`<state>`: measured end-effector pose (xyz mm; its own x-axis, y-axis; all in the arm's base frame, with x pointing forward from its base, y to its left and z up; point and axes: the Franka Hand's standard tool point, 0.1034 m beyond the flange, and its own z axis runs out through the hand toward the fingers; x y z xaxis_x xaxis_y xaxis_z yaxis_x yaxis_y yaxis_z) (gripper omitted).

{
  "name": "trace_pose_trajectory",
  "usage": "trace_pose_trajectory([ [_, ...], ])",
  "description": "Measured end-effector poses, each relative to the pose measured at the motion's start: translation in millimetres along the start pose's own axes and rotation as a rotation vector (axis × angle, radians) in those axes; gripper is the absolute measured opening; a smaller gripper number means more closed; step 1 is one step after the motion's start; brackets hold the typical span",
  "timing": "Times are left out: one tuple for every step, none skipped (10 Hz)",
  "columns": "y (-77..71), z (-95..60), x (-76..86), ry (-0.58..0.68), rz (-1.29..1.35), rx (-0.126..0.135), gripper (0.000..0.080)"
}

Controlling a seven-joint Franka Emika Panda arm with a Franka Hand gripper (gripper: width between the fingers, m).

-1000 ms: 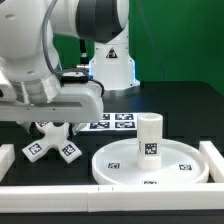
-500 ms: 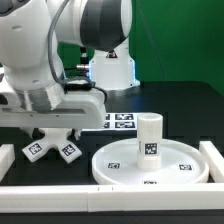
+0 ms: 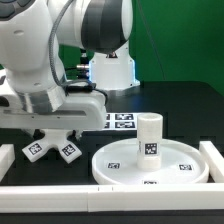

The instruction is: Assemble round table

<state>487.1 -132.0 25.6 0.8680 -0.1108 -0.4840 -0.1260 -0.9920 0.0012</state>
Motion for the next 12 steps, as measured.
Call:
trace_pose_trajectory([
  [0.0,0.0,0.0,0.000,0.000,0.000,0.0560],
  [0.0,-0.1,0.0,0.000,0.000,0.000,0.0440],
  [0.1,-0.1,0.0,0.000,0.000,0.000,0.0440],
  [0.1,-0.1,0.0,0.000,0.000,0.000,0.0440],
  [0.0,-0.2,0.0,0.000,0.000,0.000,0.0440],
  [-2.9,-5.8,-1.2,-0.001,-0.004,0.003,0.0440],
  [-12.2,-27.5,-5.0,0.023,-0.019,0.013,0.0440],
  [-22.0,-52.0,-10.5,0.076,-0.030,0.020,0.0440],
  [-35.3,-74.0,-21.1,0.130,-0.035,0.029,0.0440],
  [-46.4,-93.7,-35.8,0.126,-0.027,0.051,0.0442],
  [-51.8,-105.4,-39.2,0.141,-0.019,0.056,0.0442],
  [-52.1,-107.3,-33.5,0.197,-0.021,0.051,0.0442],
])
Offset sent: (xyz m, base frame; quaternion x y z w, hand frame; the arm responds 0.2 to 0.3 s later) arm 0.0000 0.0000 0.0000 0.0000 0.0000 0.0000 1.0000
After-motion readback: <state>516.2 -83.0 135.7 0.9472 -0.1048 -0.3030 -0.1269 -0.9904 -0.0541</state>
